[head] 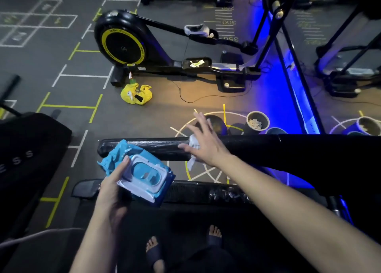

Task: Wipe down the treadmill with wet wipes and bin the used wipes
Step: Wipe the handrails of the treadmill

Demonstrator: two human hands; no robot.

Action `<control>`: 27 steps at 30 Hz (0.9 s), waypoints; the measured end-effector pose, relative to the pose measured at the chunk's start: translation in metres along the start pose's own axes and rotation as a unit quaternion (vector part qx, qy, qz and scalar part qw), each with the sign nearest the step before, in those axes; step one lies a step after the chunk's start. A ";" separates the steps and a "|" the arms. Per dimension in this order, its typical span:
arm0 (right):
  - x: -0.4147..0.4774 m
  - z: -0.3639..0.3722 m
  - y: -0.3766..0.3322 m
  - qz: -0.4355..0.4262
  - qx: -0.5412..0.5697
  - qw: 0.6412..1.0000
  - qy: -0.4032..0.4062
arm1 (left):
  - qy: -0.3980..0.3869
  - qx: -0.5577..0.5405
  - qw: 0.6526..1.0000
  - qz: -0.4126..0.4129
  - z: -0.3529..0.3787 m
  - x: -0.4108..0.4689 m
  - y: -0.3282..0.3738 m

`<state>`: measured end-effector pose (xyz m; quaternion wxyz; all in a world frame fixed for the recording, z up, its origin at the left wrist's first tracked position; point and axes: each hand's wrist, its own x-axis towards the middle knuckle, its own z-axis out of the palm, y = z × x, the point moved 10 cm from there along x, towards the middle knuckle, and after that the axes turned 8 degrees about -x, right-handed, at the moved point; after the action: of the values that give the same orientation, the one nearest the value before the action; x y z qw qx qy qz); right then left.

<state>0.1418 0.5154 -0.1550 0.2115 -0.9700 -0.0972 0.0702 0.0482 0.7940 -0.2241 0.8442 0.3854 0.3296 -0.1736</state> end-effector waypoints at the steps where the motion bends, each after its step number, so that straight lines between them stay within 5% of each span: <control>1: -0.002 -0.011 0.005 -0.017 -0.032 0.999 0.010 | 0.021 -0.005 0.999 0.027 0.018 -0.023 0.010; 5: -0.004 -0.011 0.001 -0.119 -0.193 0.974 -0.023 | 0.001 -0.046 0.999 0.021 0.038 -0.048 0.012; 8: -0.008 0.021 0.003 -0.101 -0.259 0.957 -0.087 | 0.000 -0.079 0.997 0.009 0.030 -0.046 0.010; 14: 0.006 0.046 0.012 -0.045 -0.383 0.922 -0.022 | 0.023 -0.104 0.994 0.005 0.006 -0.046 0.012; 20: 0.016 0.055 0.003 -0.020 -0.382 0.924 -0.004 | 0.034 -0.097 0.994 0.022 -0.008 -0.049 0.019; 27: 0.046 0.056 -0.015 -0.027 -0.299 0.947 -0.115 | 0.051 -0.092 0.994 0.030 -0.017 -0.048 0.027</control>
<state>0.1742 0.5610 -0.2031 -0.0990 -0.9711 -0.1631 0.1433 0.0208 0.8266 -0.1848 0.8628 0.3247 0.3751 -0.0970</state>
